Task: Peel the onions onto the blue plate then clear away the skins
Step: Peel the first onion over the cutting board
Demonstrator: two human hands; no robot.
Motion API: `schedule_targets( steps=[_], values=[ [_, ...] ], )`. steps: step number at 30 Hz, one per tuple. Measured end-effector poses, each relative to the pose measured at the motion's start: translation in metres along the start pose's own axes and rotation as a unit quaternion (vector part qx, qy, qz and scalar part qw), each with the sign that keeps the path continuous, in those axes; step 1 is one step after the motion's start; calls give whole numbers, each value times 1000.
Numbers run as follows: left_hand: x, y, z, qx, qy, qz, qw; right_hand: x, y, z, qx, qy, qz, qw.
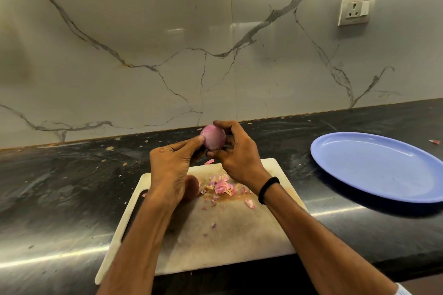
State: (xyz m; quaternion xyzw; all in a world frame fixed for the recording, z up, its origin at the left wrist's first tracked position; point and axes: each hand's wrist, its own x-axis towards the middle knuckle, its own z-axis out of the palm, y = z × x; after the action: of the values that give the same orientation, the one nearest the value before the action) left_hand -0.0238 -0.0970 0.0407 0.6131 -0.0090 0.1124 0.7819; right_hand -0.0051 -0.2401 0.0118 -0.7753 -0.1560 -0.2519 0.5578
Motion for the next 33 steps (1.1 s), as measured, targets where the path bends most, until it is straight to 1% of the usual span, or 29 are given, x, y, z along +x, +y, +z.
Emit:
schedule_targets(
  steps=[5,12,16,20,24,29,33],
  values=[
    [4,-5,-2,11,12,-8,1000,0,2,1,-18,5,-10,1000],
    [8,-10,-1,40,28,10,999,0,5,2,-25,7,-12,1000],
    [6,-10,-1,54,39,23,997,0,4,2,16,2,7,1000],
    [4,-7,0,72,53,53,995,1,1,2,97,-5,46,994],
    [3,-4,-1,76,50,67,994,1,-2,0,167,-10,76,983],
    [-1,-1,-1,76,37,89,992,3,-1,-1,183,-11,94,979],
    [-1,-2,0,93,6,103,990,2,-1,-1,167,-17,83,982]
  ],
)
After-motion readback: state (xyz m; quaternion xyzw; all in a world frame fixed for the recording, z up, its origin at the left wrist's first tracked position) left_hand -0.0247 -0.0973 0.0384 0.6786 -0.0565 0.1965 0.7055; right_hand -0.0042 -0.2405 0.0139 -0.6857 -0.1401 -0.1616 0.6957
